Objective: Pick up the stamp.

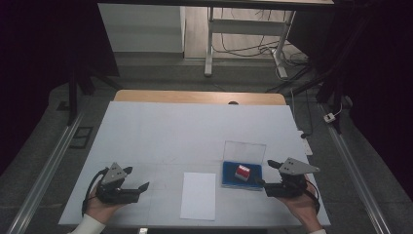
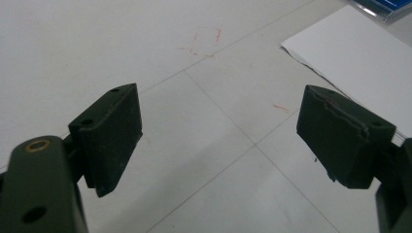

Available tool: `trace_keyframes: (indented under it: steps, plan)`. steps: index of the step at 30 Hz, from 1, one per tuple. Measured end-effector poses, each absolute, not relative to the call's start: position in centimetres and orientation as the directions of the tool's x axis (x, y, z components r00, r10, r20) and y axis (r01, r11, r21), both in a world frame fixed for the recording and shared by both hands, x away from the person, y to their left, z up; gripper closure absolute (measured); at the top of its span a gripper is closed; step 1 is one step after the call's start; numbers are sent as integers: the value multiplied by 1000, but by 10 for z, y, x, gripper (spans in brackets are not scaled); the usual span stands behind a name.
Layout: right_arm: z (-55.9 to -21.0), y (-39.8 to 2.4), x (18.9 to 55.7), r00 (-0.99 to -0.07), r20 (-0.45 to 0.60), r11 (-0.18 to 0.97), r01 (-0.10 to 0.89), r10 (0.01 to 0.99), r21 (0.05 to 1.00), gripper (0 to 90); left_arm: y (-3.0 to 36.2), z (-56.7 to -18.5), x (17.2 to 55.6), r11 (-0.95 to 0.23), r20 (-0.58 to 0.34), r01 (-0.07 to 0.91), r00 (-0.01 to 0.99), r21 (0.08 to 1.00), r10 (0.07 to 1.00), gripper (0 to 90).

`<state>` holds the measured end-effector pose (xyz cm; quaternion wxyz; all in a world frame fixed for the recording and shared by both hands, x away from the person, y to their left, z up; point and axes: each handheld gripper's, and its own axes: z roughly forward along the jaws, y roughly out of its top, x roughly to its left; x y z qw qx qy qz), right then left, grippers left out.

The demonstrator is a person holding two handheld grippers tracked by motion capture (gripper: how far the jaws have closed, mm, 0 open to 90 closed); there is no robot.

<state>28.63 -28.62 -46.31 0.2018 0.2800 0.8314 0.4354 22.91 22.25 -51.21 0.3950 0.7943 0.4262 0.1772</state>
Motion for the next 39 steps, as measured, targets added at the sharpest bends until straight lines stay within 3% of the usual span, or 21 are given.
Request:
trace_keyframes:
  steps: [24,31,39]
  plan:
    - [-454,-230,316,-834,-93,613,319,544,722,257,222,-514,231,-330,-54,543,573,773,818,167]
    - [-464,-228,319,-837,-96,644,336,539,688,320,221,-514,231,-330,-56,545,574,771,817,167]
    - [-472,-228,324,-831,-105,656,346,546,671,465,219,-514,232,-336,-53,542,580,770,813,167]
